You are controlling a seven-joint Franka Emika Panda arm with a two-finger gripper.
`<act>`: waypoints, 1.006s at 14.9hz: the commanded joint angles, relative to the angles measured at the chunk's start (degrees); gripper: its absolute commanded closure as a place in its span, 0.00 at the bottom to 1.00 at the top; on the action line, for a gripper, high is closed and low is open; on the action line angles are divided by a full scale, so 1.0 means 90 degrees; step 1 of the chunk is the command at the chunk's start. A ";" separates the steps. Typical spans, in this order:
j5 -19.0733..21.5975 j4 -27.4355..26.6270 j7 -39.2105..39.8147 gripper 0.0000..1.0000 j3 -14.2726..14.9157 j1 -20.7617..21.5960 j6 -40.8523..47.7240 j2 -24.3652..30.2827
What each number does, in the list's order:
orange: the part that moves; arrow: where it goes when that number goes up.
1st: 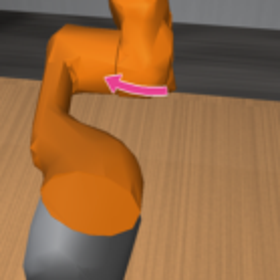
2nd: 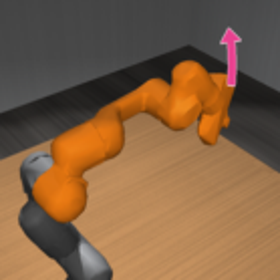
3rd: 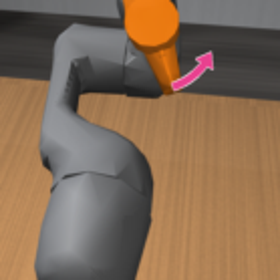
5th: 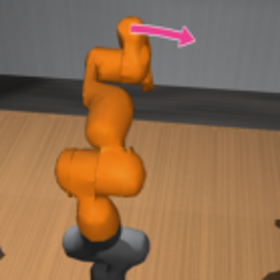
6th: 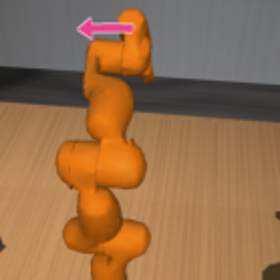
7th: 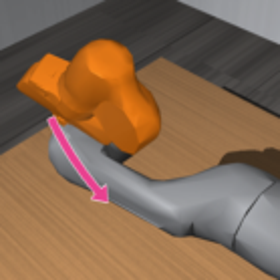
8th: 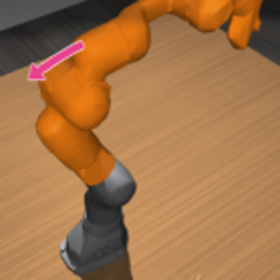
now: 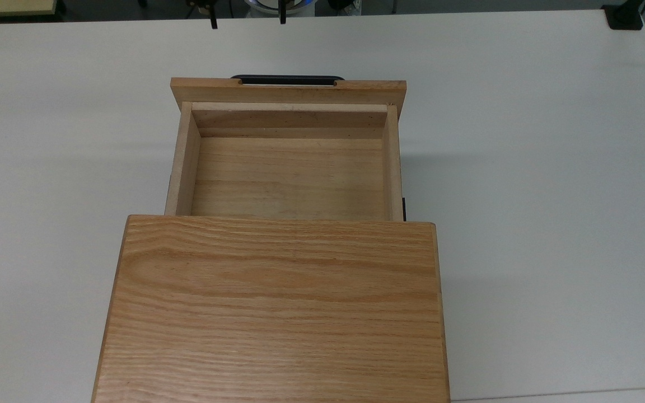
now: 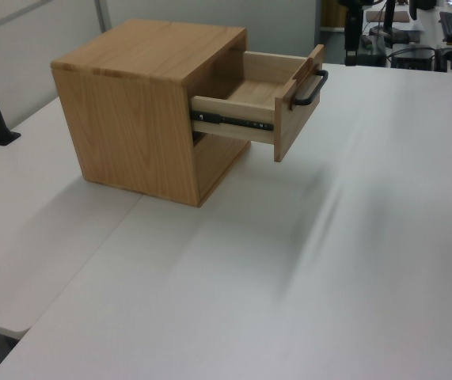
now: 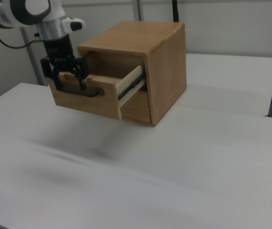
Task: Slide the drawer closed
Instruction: 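Move the gripper down to the black handle of the open drawer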
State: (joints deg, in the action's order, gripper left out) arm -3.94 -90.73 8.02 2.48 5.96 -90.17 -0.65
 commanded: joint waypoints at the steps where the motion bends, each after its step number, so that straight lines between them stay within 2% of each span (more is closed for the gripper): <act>1: 0.0008 -0.0348 0.0115 0.08 -0.0255 -0.0057 0.0000 0.0111; 2: 0.0046 -0.0358 0.0134 0.15 -0.0256 -0.0057 0.0000 0.0111; 4: 0.0134 -0.0416 0.0096 0.75 -0.0265 -0.0047 -0.0039 0.0091; 5: 0.0280 -0.0426 0.0018 0.93 -0.0265 -0.0047 -0.0059 0.0082; 6: 0.0358 -0.0446 -0.0147 1.00 -0.0265 -0.0047 -0.0185 0.0082; 11: 0.0369 -0.0768 -0.1230 1.00 -0.0343 0.0002 -0.1141 0.0033; 15: 0.0359 -0.1002 -0.1350 1.00 -0.0353 0.0021 -0.1747 0.0013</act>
State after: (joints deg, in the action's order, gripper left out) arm -1.33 -97.42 -2.63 -0.39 6.16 -102.04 -1.27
